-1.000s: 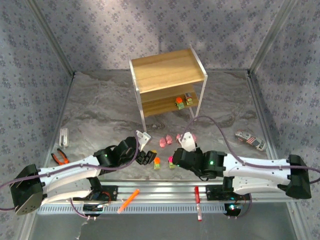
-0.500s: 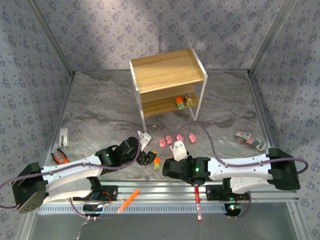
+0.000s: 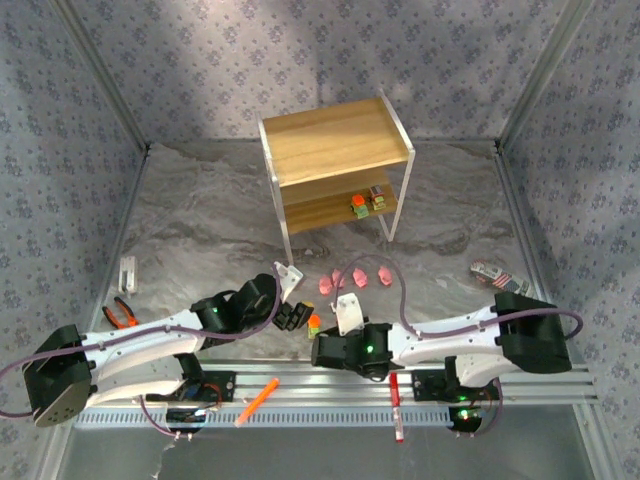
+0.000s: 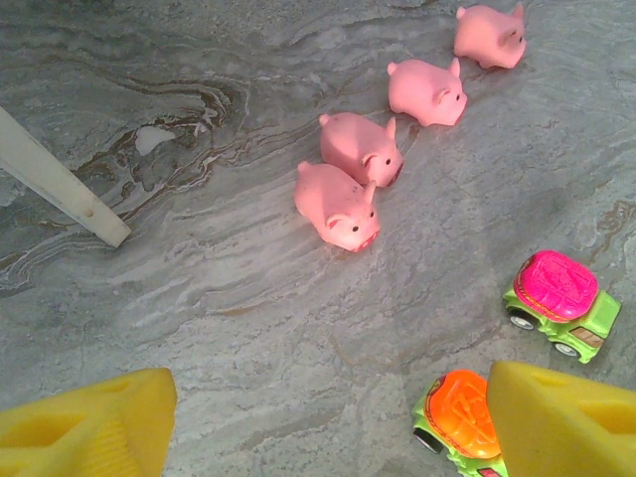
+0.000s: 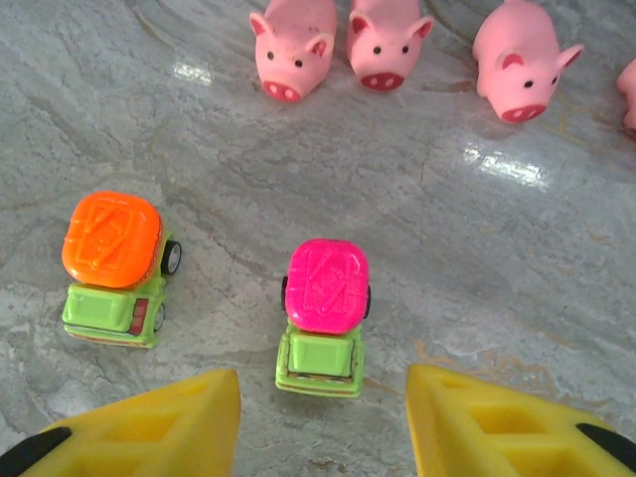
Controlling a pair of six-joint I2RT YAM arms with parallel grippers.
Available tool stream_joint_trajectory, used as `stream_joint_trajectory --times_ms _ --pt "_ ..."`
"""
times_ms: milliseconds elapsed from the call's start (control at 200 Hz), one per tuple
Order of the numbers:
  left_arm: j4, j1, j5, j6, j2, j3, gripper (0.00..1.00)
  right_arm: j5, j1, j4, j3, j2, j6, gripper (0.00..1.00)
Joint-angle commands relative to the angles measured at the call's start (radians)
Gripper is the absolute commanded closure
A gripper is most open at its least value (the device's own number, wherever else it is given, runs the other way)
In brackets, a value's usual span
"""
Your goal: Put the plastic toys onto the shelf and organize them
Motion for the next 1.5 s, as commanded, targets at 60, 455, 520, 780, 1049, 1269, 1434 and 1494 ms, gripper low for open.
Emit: stream_joint_trajectory --times_ms 60,455,520,780,1049,1269,1434,1494 --pt "-0.004 -0.007 -0.012 -0.008 -0.019 0.019 0.19 0.011 0.008 0.024 0.022 0.045 0.065 0.51" --pt "0.002 -0.007 -0.009 -0.008 -0.010 0.020 0.19 0.049 0.009 0.050 0.010 0.099 0.129 0.50" --pt "0.002 -0.007 -0.009 -0.008 -0.005 0.023 0.18 0.054 0.008 0.051 0.006 0.105 0.134 0.50" --pt "0.005 -0.007 -0.010 -0.007 0.001 0.025 0.19 0.070 0.003 0.065 -0.023 0.114 0.154 0.50" --pt "0.005 -0.007 -0.010 -0.007 0.003 0.024 0.19 0.067 0.003 0.088 -0.035 0.134 0.157 0.52" --pt "0.005 -0.007 -0.009 -0.007 0.005 0.026 0.19 0.067 -0.003 0.097 -0.038 0.149 0.155 0.52" --pt "0.005 -0.007 -0.010 -0.007 0.006 0.026 0.18 0.060 -0.012 0.115 -0.047 0.151 0.143 0.53" --pt "0.005 -0.007 -0.009 -0.007 0.006 0.026 0.19 0.058 -0.013 0.121 -0.047 0.153 0.140 0.53"
